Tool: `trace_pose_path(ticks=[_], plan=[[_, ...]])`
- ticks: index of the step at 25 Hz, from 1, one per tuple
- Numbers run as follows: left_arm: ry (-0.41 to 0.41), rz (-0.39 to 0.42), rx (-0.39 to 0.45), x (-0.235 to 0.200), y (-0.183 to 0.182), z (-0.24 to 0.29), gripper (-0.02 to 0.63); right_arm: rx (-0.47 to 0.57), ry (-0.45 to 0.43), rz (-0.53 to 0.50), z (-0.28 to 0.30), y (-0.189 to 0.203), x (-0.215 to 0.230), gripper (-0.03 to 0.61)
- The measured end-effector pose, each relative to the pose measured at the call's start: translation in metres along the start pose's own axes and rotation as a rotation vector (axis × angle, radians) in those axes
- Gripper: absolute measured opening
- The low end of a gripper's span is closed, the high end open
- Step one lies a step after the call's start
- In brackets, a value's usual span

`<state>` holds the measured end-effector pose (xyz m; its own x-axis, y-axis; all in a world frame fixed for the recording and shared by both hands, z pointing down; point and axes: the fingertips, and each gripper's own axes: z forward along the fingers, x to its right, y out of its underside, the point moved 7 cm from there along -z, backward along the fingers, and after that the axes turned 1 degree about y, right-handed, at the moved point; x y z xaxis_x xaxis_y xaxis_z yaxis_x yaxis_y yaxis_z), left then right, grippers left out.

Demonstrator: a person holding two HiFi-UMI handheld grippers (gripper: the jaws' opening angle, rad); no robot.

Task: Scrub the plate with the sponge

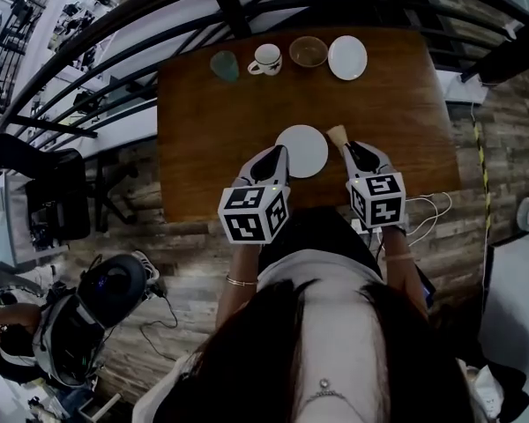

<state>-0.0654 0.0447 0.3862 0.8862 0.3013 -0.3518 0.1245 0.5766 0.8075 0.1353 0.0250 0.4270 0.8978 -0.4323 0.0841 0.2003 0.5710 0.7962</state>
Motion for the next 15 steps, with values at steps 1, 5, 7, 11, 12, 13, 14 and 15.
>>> trace_pose_path(ticks=[1, 5, 7, 11, 12, 13, 14, 15], plan=[[-0.004, -0.002, -0.004, -0.001, 0.001, 0.002, 0.009, -0.004, -0.005, 0.007, 0.003, 0.002, 0.002, 0.041], [-0.025, -0.015, -0.024, -0.004, 0.004, 0.008, 0.009, -0.025, -0.019, 0.019, 0.012, 0.008, 0.01, 0.043], [-0.036, -0.02, -0.033, -0.004, 0.006, 0.012, 0.009, -0.036, -0.027, 0.023, 0.017, 0.012, 0.014, 0.044], [-0.052, -0.029, -0.046, -0.006, 0.008, 0.019, 0.009, -0.061, -0.047, 0.032, 0.028, 0.016, 0.021, 0.064], [-0.054, -0.031, -0.05, -0.007, 0.007, 0.021, 0.009, -0.066, -0.051, 0.032, 0.03, 0.017, 0.023, 0.068], [-0.057, -0.032, -0.054, -0.007, 0.007, 0.023, 0.009, -0.072, -0.054, 0.033, 0.033, 0.017, 0.025, 0.072], [-0.06, -0.033, -0.059, -0.007, 0.007, 0.025, 0.009, -0.078, -0.058, 0.034, 0.035, 0.019, 0.027, 0.076], [-0.063, -0.033, -0.063, -0.007, 0.008, 0.027, 0.009, -0.084, -0.063, 0.036, 0.038, 0.02, 0.029, 0.082]])
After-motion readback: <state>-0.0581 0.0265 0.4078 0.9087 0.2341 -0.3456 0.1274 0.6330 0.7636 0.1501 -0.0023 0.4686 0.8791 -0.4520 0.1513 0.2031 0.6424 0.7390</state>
